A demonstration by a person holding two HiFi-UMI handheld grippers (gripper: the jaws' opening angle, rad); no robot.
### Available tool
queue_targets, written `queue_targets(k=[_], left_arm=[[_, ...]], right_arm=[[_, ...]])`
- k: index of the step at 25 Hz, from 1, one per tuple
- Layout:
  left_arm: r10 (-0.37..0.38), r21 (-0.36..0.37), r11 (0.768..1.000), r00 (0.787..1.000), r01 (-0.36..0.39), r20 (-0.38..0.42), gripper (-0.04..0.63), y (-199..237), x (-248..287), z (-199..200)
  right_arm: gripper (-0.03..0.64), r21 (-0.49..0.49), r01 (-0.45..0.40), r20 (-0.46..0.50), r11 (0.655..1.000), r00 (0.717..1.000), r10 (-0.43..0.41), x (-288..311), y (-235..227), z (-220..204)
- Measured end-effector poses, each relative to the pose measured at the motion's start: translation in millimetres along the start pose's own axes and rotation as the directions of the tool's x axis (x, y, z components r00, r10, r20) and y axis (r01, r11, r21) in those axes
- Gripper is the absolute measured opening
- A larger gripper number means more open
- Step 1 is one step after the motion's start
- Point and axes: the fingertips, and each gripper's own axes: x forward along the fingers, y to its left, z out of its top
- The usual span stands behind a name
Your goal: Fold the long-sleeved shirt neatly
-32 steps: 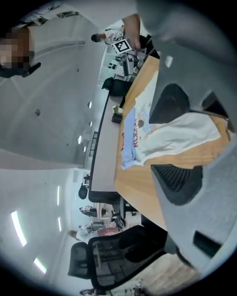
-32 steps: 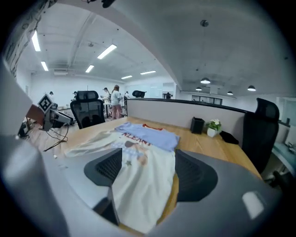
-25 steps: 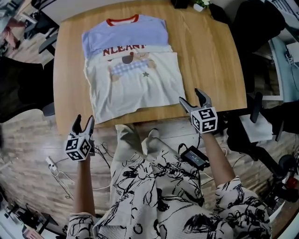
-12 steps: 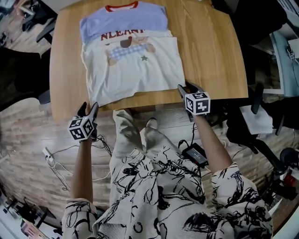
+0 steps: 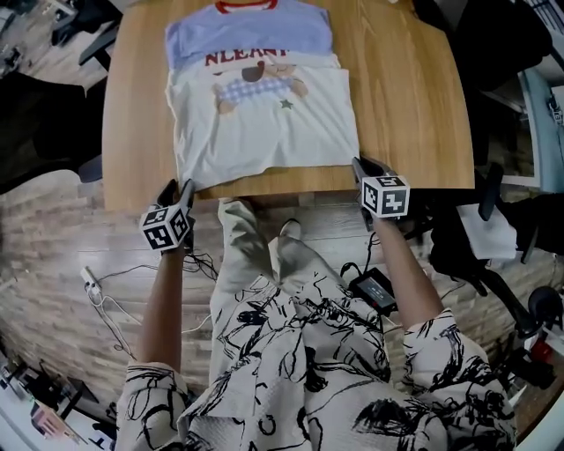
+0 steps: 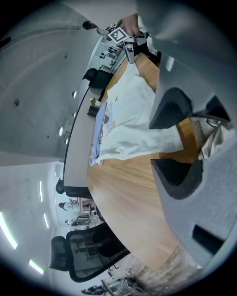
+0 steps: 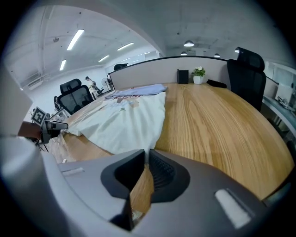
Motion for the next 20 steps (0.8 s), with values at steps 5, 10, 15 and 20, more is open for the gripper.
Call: queue_targets(k=[5,10,15,20], left_arm=[[0.047,0.024,0.999,0.999,-0.047,-0.019,0.170,2,-2,-2],[0.064,0.038,0.997,0.996,-0.061,-0.069,0.029,-1,-6,-6],[0.023,-0.050,0.998,1.000,-0.024,-0.014,0.029,1,-45,3],[-0.031,-0.071,0.997,0.999,0.032,0.020,0.029,-10,-85,4]], right_arm=[[0.043,-0.018,-0.003,-0.002,1.000,1.000,0.003,-8,3,-6],[0.043,-0.038,-0.013,-0.017,0.999,1.000,0.013,-11,6,-11],[0.041,-0.045,-0.074,-0.019,0.996,0.997,0.073,-37,17,-10],[0.041,-0.071,-0.158,-0.034,0.985,0.987,0.156,-70,33,-14]])
